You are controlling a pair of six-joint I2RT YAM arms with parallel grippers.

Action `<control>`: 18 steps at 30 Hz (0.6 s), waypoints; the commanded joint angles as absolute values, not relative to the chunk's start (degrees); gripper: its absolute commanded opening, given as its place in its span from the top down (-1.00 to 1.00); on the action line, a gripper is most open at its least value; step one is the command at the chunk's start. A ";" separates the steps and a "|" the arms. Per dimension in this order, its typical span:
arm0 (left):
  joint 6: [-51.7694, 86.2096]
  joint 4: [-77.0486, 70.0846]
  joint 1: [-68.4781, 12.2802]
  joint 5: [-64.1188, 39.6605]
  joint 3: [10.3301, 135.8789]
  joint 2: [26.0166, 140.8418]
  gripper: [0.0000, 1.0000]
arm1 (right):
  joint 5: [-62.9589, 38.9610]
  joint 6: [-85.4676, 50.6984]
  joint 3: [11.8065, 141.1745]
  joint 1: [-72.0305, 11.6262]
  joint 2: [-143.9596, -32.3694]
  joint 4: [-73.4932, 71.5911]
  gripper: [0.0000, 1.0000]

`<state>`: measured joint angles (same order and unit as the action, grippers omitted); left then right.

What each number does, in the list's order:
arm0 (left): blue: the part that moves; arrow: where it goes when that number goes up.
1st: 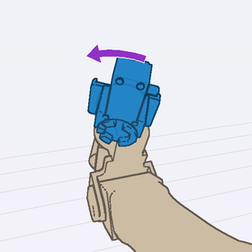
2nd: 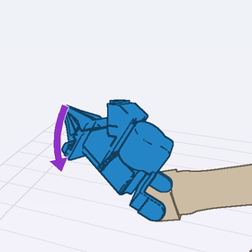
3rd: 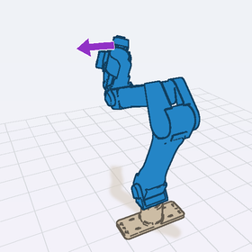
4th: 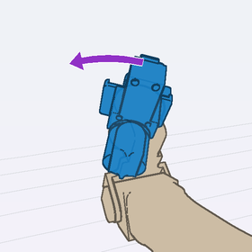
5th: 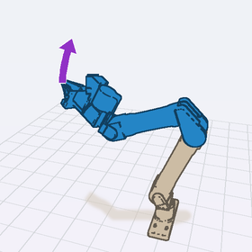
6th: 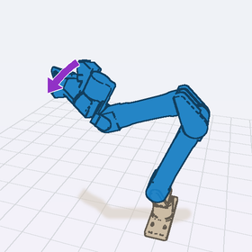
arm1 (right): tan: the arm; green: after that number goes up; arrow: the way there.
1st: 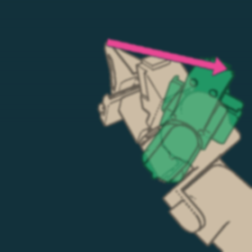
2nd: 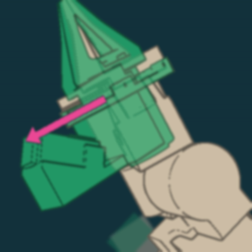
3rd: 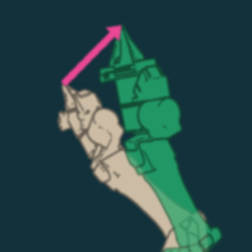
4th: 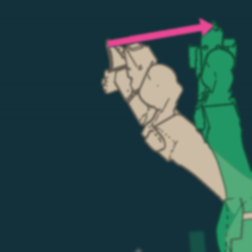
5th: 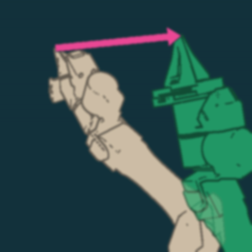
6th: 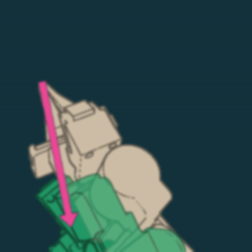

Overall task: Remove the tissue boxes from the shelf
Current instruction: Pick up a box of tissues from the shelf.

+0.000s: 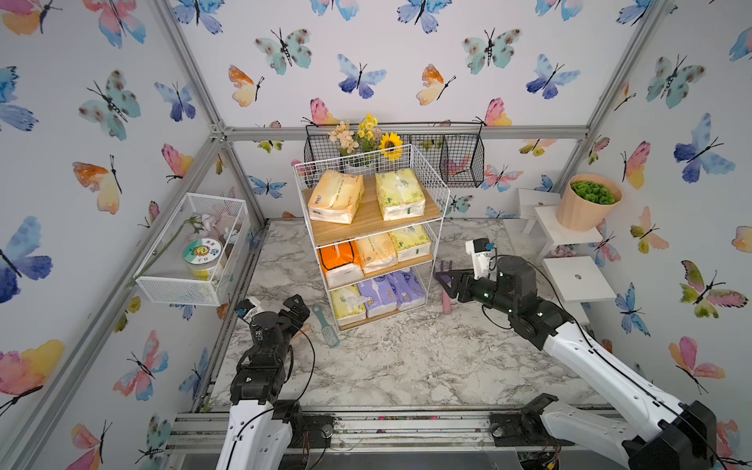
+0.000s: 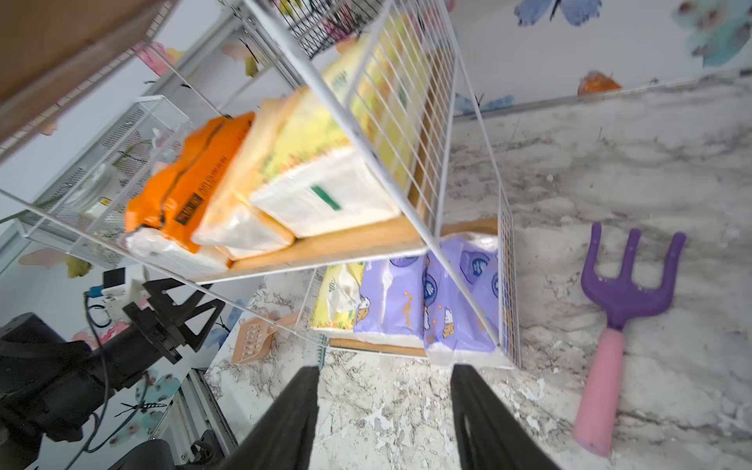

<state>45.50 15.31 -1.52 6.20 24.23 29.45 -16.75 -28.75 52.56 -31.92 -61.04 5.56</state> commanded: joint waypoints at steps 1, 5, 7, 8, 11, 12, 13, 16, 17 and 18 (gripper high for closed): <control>45.09 16.44 -1.58 3.21 25.05 28.99 -0.97 | -21.07 -24.92 58.29 -31.99 -59.15 9.74 -0.11; 44.41 16.26 -1.58 2.62 25.26 28.10 -0.97 | -24.42 -23.06 64.53 -31.99 -58.97 11.02 -0.09; 44.15 16.26 -1.53 2.49 25.33 27.37 -0.97 | -24.11 -22.30 67.55 -31.99 -59.52 11.19 -0.09; 44.04 16.25 -1.51 2.30 25.47 27.04 -0.97 | -23.88 -22.00 68.96 -31.99 -59.97 11.34 -0.09; 43.94 16.24 -1.58 1.98 25.42 25.99 -0.97 | -23.60 -21.53 73.38 -31.99 -62.17 11.19 -0.06; 43.78 16.24 -1.58 2.00 25.53 25.61 -0.97 | -23.47 -21.66 74.55 -31.99 -62.88 10.71 -0.06; 43.64 16.23 -1.50 1.93 25.49 25.29 -0.97 | -23.47 -21.83 75.63 -31.99 -63.49 10.03 -0.04; 43.53 16.26 -1.52 1.85 25.62 24.53 -0.97 | -23.59 -22.71 78.34 -32.05 -65.44 8.25 0.01; 43.59 16.26 -1.57 1.67 25.69 24.31 -0.97 | -23.72 -23.12 79.00 -32.08 -66.00 7.71 0.03; 43.59 16.26 -1.54 1.52 25.70 24.18 -0.97 | -23.82 -23.66 79.71 -32.16 -66.76 6.95 0.05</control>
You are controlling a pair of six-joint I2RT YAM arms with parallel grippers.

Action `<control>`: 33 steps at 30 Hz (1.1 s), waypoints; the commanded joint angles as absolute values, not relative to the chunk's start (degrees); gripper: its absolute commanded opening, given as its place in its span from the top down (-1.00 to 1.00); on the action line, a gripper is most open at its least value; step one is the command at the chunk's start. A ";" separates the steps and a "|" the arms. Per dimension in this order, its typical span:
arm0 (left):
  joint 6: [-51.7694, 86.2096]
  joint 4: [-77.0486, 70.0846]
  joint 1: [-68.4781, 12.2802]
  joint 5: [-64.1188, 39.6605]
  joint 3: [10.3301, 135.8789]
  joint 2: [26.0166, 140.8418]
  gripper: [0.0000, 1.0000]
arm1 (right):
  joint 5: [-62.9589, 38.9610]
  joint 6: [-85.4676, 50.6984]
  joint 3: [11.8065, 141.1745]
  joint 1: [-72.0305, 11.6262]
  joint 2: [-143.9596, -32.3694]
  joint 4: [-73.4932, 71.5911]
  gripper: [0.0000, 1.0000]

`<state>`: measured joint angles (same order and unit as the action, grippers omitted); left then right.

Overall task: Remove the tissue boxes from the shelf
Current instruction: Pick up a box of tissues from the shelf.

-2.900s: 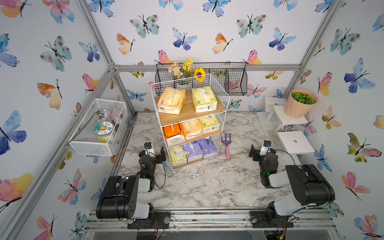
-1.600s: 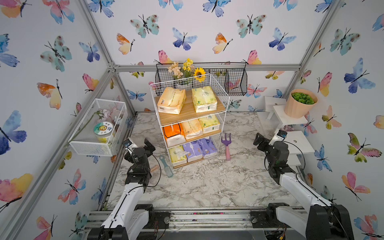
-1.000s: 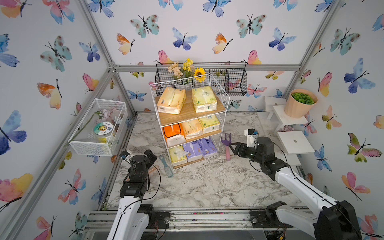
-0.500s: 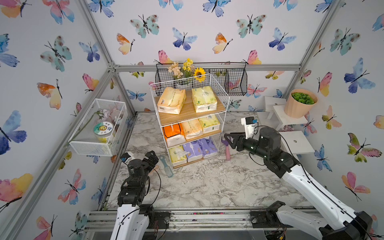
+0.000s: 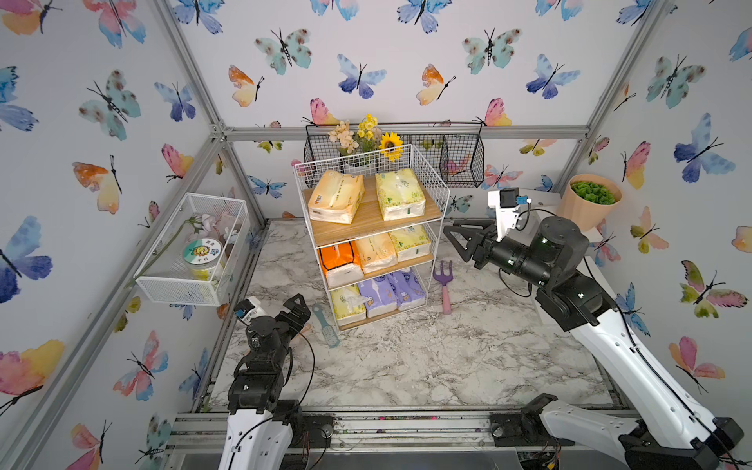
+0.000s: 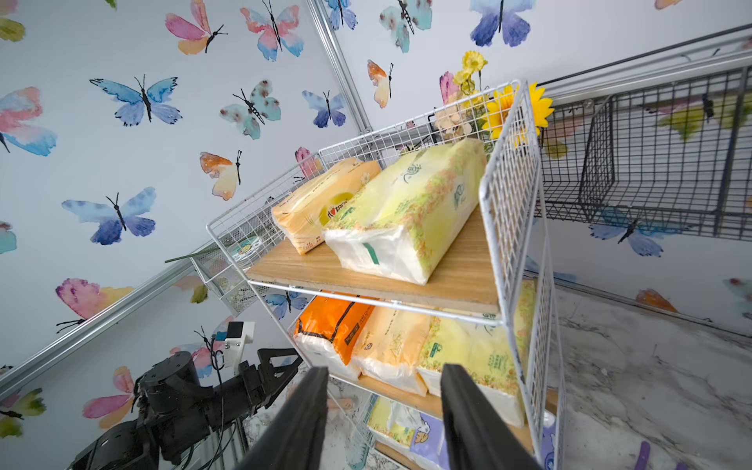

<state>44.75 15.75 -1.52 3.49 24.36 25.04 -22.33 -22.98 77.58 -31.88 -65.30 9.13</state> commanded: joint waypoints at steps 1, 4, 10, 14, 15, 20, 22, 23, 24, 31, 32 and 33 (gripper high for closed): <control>43.60 16.26 -1.58 1.48 25.78 24.00 -0.97 | -23.82 -23.98 80.51 -32.40 -67.44 6.35 0.05; 43.68 16.34 -1.53 1.19 26.16 23.60 -0.97 | -22.04 -24.43 82.18 -33.28 -69.12 5.38 0.07; 43.67 16.52 -1.58 1.22 26.79 22.94 -0.97 | -14.32 -23.90 86.16 -36.06 -72.29 7.54 0.13; 43.90 16.83 -1.58 1.10 27.13 22.77 -0.97 | -10.24 -23.49 87.85 -37.89 -74.02 8.07 0.13; 43.91 17.09 -1.58 1.05 27.26 22.76 -0.97 | -9.03 -23.23 88.42 -38.41 -74.49 8.46 0.13; 44.37 17.84 -1.53 0.87 27.79 22.24 -0.97 | -4.13 -23.10 90.45 -39.98 -76.56 8.97 0.12; 44.47 18.01 -1.55 0.71 27.98 21.91 -0.97 | -2.88 -23.20 91.13 -40.32 -77.35 9.01 0.12; 44.57 18.17 -1.51 0.70 28.08 21.80 -0.97 | -2.28 -23.29 91.59 -40.51 -77.87 9.29 0.12; 44.64 18.32 -1.56 0.63 28.18 21.70 -0.97 | -1.76 -23.29 92.00 -40.65 -78.32 9.49 0.12; 44.82 19.43 -1.56 0.25 29.57 20.62 -0.97 | 0.67 -23.38 94.57 -41.72 -81.18 10.65 0.23; 44.97 19.68 -1.58 0.16 29.79 20.44 -0.98 | 1.01 -23.38 94.91 -41.90 -81.59 10.89 0.24; 44.97 19.92 -1.58 0.10 30.07 20.27 -0.97 | 1.35 -23.38 95.16 -42.01 -81.86 11.06 0.24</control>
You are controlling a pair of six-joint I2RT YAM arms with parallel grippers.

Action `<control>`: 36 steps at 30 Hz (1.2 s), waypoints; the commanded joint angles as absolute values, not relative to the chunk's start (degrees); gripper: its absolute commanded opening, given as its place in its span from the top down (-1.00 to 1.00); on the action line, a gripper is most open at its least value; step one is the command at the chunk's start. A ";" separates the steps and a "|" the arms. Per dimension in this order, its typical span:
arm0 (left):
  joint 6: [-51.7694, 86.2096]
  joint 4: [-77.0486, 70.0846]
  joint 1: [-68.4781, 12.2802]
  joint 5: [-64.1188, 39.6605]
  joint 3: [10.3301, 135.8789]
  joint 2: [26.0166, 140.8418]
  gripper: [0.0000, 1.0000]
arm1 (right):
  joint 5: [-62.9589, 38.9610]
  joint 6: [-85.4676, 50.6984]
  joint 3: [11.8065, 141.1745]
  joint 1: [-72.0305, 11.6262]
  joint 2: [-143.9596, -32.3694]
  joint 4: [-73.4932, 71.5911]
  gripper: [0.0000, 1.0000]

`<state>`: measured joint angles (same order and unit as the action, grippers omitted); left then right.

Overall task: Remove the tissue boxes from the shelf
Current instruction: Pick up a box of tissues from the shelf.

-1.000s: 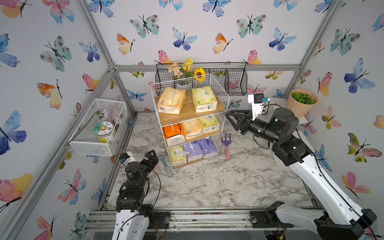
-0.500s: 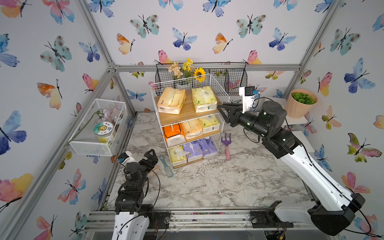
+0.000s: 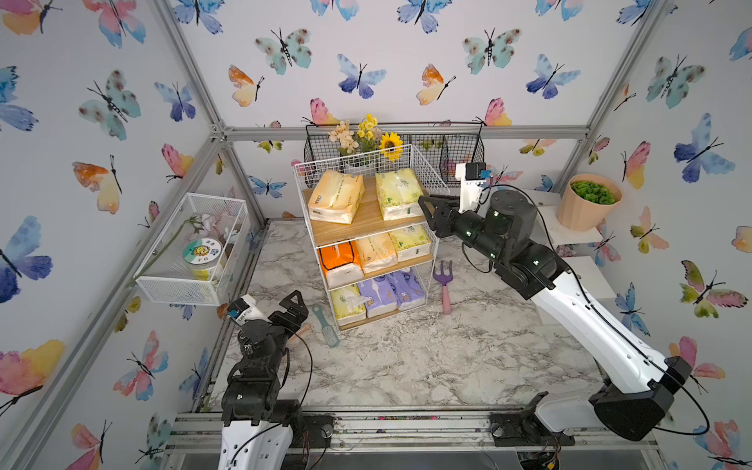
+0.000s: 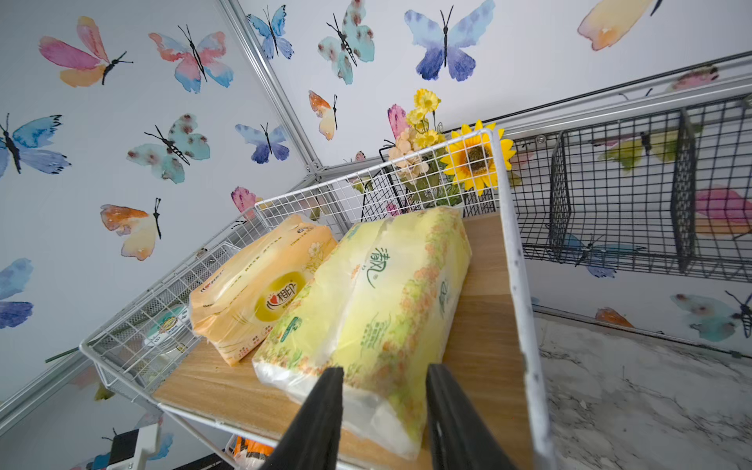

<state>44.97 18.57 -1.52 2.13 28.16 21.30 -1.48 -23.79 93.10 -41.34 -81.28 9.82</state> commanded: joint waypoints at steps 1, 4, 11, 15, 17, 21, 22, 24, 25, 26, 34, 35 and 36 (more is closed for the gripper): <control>45.00 20.06 -1.57 0.02 30.46 20.09 -0.97 | 1.68 -23.34 95.40 -42.16 -82.16 11.14 0.25; 45.00 20.80 -1.53 0.11 31.65 19.61 -0.97 | 2.39 -23.38 95.85 -42.41 -82.87 11.26 0.28; 44.04 22.47 -1.56 -1.13 36.28 17.29 -0.97 | 2.52 -23.90 96.13 -42.54 -83.49 11.09 0.51; 44.17 22.46 -1.52 -4.39 40.30 17.33 -0.97 | 1.42 -24.33 95.15 -42.54 -82.73 10.08 0.71; 44.12 22.17 -1.57 -7.46 43.21 18.20 -0.97 | 0.99 -24.52 94.85 -42.54 -82.15 9.91 0.81; 44.55 22.19 -1.58 -10.28 48.82 19.42 -0.97 | 0.63 -24.82 93.81 -42.54 -80.59 9.51 0.97; 45.25 21.94 -1.53 -10.56 50.61 19.59 -0.97 | 0.50 -24.94 93.46 -42.54 -80.19 9.42 0.97; 46.29 20.41 -1.52 -12.70 53.06 20.39 -0.97 | 0.01 -25.17 92.93 -42.54 -79.25 9.36 0.97; 46.89 19.42 -1.58 -14.71 54.52 21.24 -0.97 | -0.25 -25.43 92.63 -42.54 -78.79 9.33 0.97; 47.38 18.56 -1.52 -16.86 56.06 22.43 -0.97 | -0.62 -25.55 92.27 -42.54 -78.31 9.32 0.97; 55.55 11.42 -1.54 -25.43 61.46 28.47 -0.98 | -0.77 -26.14 89.12 -42.54 -74.74 8.79 0.97; 57.07 9.50 -1.58 -26.61 61.24 29.09 -0.99 | -0.79 -26.20 88.91 -42.54 -74.54 8.80 0.97; 58.27 8.07 -1.54 -27.14 61.12 29.70 -0.99 | -0.87 -26.28 88.77 -42.54 -74.47 8.97 0.97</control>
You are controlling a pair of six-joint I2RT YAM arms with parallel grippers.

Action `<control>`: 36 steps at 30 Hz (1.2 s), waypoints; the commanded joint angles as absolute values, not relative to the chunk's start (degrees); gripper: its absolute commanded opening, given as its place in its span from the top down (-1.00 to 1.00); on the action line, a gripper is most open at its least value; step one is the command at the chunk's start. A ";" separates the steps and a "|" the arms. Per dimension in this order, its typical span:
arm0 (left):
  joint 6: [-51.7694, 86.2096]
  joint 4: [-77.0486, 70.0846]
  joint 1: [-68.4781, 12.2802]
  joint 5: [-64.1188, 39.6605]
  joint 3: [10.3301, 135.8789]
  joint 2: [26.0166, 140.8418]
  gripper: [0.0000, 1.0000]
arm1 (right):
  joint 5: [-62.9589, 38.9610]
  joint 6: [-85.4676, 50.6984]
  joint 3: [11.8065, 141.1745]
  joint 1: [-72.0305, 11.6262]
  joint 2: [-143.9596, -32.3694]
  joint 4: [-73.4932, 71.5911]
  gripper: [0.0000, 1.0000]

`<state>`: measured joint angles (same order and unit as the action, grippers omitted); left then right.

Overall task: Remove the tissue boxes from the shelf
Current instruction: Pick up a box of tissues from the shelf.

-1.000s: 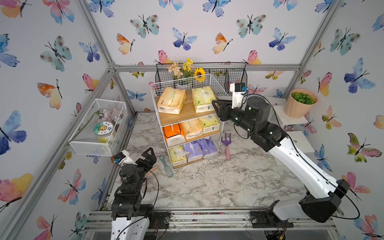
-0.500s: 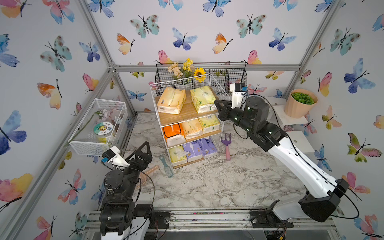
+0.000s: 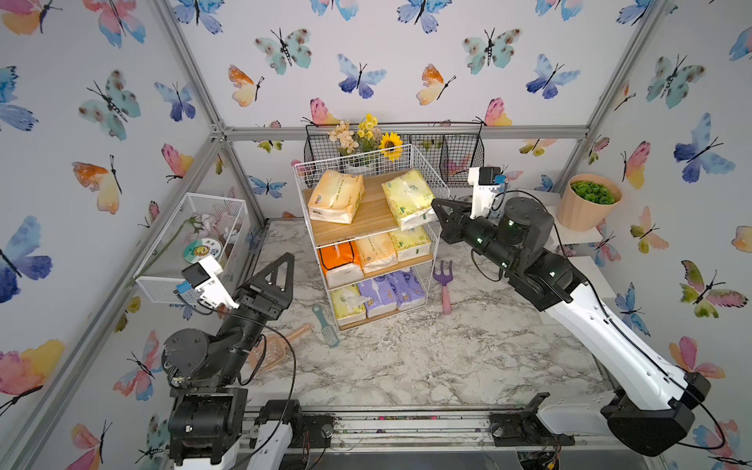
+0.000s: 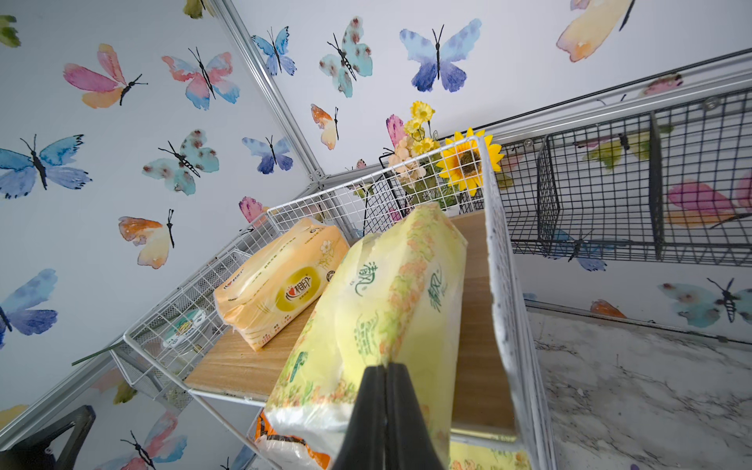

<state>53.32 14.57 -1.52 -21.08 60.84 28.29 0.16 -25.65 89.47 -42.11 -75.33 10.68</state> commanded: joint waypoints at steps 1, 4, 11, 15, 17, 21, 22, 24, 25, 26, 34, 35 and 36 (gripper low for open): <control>59.18 6.86 -1.57 -29.16 61.08 30.35 -0.98 | -0.80 -26.28 88.69 -42.54 -74.45 9.05 0.97; 60.96 3.98 -1.57 -30.85 61.67 32.38 -0.98 | -0.61 -26.45 88.42 -42.54 -74.44 9.19 0.97; 63.86 0.06 -2.37 -33.72 63.41 35.33 -0.97 | -1.12 -27.57 88.93 -42.54 -75.86 8.79 0.97; 65.07 0.03 -3.53 -34.37 62.40 35.50 -0.97 | -1.66 -27.94 89.62 -42.54 -76.89 8.68 0.97; 65.39 0.04 -5.19 -33.73 61.17 35.34 -0.97 | -1.89 -28.02 89.63 -42.54 -77.08 8.50 0.97; 62.77 -0.51 -16.43 -26.41 59.18 36.67 -0.97 | -2.26 -27.98 89.82 -42.54 -77.52 8.34 0.97; 61.03 -0.61 -21.31 -22.76 59.08 37.64 -0.97 | -2.36 -27.96 89.88 -42.54 -77.67 8.52 0.97; 56.81 -0.59 -31.54 -15.30 59.48 39.75 -0.97 | -2.78 -27.83 89.97 -42.54 -77.70 8.95 0.97; 54.66 -0.63 -36.22 -11.31 59.95 41.09 -0.98 | -2.81 -27.77 89.97 -42.54 -77.61 9.26 0.97; 53.12 -0.85 -39.60 -8.36 60.35 42.26 -0.97 | -2.94 -27.77 89.97 -42.54 -77.46 9.55 0.97; 54.40 -6.54 -44.77 -3.56 61.28 50.61 -0.95 | -4.65 -26.77 89.50 -42.54 -74.93 12.70 0.97; 55.21 -6.82 -44.87 -3.02 61.26 51.53 -0.94 | -4.71 -26.55 89.24 -42.54 -74.47 12.98 0.97; 55.83 -7.42 -44.84 -2.73 61.17 52.13 -0.92 | -4.79 -26.42 88.91 -42.54 -74.00 13.24 0.97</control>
<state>55.16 -2.81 -44.62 -7.09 60.47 51.40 -2.74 -27.35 88.66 -42.11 -76.36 11.60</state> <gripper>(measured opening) 0.967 0.046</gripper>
